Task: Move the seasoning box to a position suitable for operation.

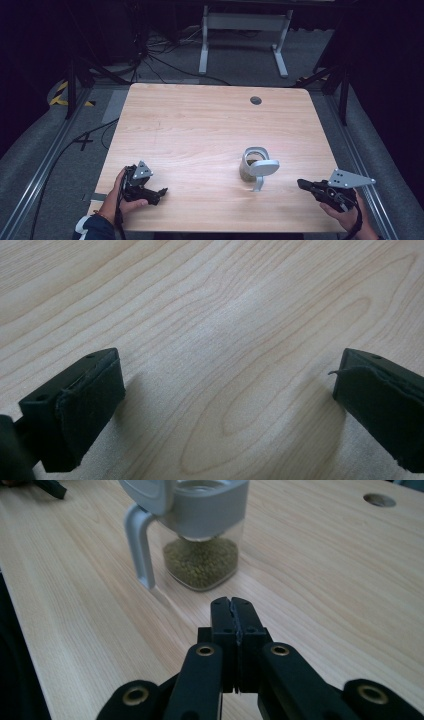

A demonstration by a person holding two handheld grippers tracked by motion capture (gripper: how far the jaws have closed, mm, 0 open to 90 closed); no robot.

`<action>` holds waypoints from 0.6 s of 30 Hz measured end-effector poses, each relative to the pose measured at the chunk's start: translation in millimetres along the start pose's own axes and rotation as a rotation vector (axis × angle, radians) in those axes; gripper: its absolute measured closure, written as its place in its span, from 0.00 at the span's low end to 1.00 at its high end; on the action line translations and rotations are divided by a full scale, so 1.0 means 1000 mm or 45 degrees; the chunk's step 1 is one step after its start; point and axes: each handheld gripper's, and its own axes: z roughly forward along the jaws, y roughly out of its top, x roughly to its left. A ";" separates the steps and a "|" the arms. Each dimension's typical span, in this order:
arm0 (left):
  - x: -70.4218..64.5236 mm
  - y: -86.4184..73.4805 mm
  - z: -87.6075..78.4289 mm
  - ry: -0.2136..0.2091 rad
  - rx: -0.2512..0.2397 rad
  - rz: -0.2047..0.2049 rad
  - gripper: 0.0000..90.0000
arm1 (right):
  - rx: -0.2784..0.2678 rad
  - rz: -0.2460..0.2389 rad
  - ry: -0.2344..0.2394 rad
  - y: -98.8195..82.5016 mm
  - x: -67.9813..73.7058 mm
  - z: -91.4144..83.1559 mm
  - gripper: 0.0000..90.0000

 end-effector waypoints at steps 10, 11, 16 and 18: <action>0.000 0.000 0.000 -0.001 0.001 -0.001 0.00 | -0.023 -0.109 0.042 0.030 0.023 0.014 1.00; 0.000 0.000 0.000 0.000 0.002 -0.001 0.00 | -0.022 -0.127 0.044 0.033 0.025 0.015 1.00; 0.000 0.000 0.000 -0.003 0.006 0.001 0.00 | -0.054 -0.158 0.065 0.049 0.034 0.019 1.00; 0.000 0.000 0.000 -0.001 -0.001 0.000 0.00 | -0.065 -0.168 0.073 0.054 0.037 0.020 1.00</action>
